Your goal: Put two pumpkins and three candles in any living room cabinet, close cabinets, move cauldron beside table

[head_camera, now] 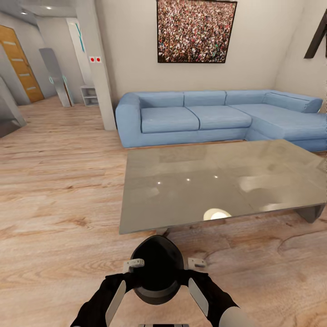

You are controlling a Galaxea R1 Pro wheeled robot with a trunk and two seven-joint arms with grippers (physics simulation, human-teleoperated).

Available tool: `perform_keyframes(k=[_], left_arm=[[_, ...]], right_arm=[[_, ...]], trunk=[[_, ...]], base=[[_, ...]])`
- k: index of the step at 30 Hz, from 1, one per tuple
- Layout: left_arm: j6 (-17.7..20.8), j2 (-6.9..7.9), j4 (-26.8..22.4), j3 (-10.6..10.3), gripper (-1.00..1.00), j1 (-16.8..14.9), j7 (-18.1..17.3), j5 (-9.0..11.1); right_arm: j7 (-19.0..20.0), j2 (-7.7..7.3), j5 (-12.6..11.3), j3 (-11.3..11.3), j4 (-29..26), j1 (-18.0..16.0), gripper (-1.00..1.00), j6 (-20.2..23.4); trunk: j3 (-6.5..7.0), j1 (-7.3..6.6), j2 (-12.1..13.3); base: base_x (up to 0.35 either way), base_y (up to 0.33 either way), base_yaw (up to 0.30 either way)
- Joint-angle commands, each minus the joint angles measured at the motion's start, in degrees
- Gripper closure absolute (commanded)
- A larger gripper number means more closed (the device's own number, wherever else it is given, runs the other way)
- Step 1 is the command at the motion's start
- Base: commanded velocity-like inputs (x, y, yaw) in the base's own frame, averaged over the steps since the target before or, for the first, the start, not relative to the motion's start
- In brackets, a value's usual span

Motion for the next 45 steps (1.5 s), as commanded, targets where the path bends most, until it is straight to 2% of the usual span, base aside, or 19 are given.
perform_keyframes(k=[1,5,9,18,36,45], left_arm=[[1.43,0.03,-1.0,-0.15,-1.0,-0.01,0.56,0.96],[4.74,0.09,-2.94,-0.19,-1.0,0.0,0.61,3.9],[5.51,0.11,-3.36,-0.24,-1.0,-0.01,0.59,5.09],[5.66,0.12,-3.66,-0.25,-1.0,-0.01,0.64,5.37],[5.71,0.24,-4.26,-0.25,-1.0,-0.01,0.57,5.42],[5.74,0.28,-4.27,-0.2,-1.0,0.0,0.57,5.42]], right_arm=[[-0.47,0.0,-0.39,0.19,-0.09,-0.02,-1.0,0.23],[-0.47,0.0,-0.39,0.19,-0.09,-0.02,-1.0,0.23],[-0.47,0.0,-0.39,0.19,-0.09,-0.02,-1.0,0.23],[-0.47,0.0,-0.39,0.19,-0.09,-0.02,-1.0,0.27],[-0.47,0.0,-0.42,0.19,-0.09,-0.02,-1.0,0.29],[-0.45,0.0,-0.4,0.19,-0.09,-0.02,-1.0,0.3]], trunk=[[0.18,-0.03,0.0],[1.06,-0.14,0.05],[1.95,-0.24,0.1],[3.94,-0.47,0.22],[7.93,-0.94,0.46],[9.55,-2.91,4.07]], base=[[0.0,0.0,0.0],[0.0,0.0,0.0],[-0.066,0.0,0.0],[-0.209,0.0,0.0],[-0.01,0.0,0.0],[-0.079,0.0,0.0]])
